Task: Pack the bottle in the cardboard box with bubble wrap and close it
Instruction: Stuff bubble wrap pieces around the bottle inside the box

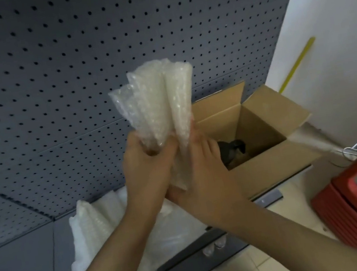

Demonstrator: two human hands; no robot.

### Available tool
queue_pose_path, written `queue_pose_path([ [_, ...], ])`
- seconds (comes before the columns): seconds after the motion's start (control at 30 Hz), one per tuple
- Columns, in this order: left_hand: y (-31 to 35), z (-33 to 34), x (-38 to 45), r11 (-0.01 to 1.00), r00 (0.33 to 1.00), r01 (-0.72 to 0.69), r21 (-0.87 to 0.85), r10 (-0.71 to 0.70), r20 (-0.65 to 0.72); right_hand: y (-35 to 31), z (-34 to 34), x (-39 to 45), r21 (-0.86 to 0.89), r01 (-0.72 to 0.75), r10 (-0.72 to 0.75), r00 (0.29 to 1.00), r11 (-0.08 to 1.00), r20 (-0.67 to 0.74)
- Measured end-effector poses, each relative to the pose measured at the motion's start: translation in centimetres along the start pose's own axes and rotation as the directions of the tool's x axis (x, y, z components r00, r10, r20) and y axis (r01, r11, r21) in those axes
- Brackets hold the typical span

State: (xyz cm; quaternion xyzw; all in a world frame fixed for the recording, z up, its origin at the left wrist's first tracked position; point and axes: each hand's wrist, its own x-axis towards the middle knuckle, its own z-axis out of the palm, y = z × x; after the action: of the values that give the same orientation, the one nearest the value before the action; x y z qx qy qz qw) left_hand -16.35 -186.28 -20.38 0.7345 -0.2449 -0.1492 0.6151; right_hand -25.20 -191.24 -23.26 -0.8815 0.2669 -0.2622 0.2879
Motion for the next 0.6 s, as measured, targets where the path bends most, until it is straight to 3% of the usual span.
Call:
queue_pose_path([
  [0.1,3.6,1.9,-0.9,0.999,0.999,-0.006,-0.048,0.009,0.044,1.0,-3.8,1.7,-0.009,0.075,-0.075,0.996,0.997,-0.039],
  [0.23,6.6,3.6,-1.6,0.995,0.991,-0.037,-0.097,0.049,0.128,3.2,-7.4,3.4,0.160,0.105,-0.102,0.994,0.982,-0.031],
  [0.33,6.6,5.1,-2.1,0.998,0.971,-0.063,-0.028,0.068,0.228,6.2,-9.7,5.2,0.196,0.117,-0.138,0.986,0.974,0.098],
  [0.4,5.3,5.8,-2.5,0.991,0.963,-0.117,0.061,0.098,0.250,8.3,-11.9,6.8,0.082,0.159,-0.175,0.948,0.984,0.264],
  [0.43,4.4,6.0,-2.5,0.948,0.956,-0.242,0.206,0.196,0.219,9.2,-13.2,7.5,-0.013,0.211,-0.192,0.910,0.977,0.368],
  [0.5,2.4,6.1,-2.0,0.702,0.870,-0.489,0.518,0.436,0.230,11.2,-14.9,9.0,-0.126,0.279,-0.170,0.824,0.952,0.540],
  [0.53,1.5,6.2,-1.5,0.583,0.822,-0.554,0.594,0.497,0.279,12.2,-15.3,9.6,-0.151,0.283,-0.146,0.800,0.947,0.581],
  [0.6,-0.4,6.7,0.0,0.430,0.780,-0.609,0.666,0.479,0.404,14.1,-14.8,10.7,-0.204,0.289,-0.095,0.761,0.935,0.642],
])
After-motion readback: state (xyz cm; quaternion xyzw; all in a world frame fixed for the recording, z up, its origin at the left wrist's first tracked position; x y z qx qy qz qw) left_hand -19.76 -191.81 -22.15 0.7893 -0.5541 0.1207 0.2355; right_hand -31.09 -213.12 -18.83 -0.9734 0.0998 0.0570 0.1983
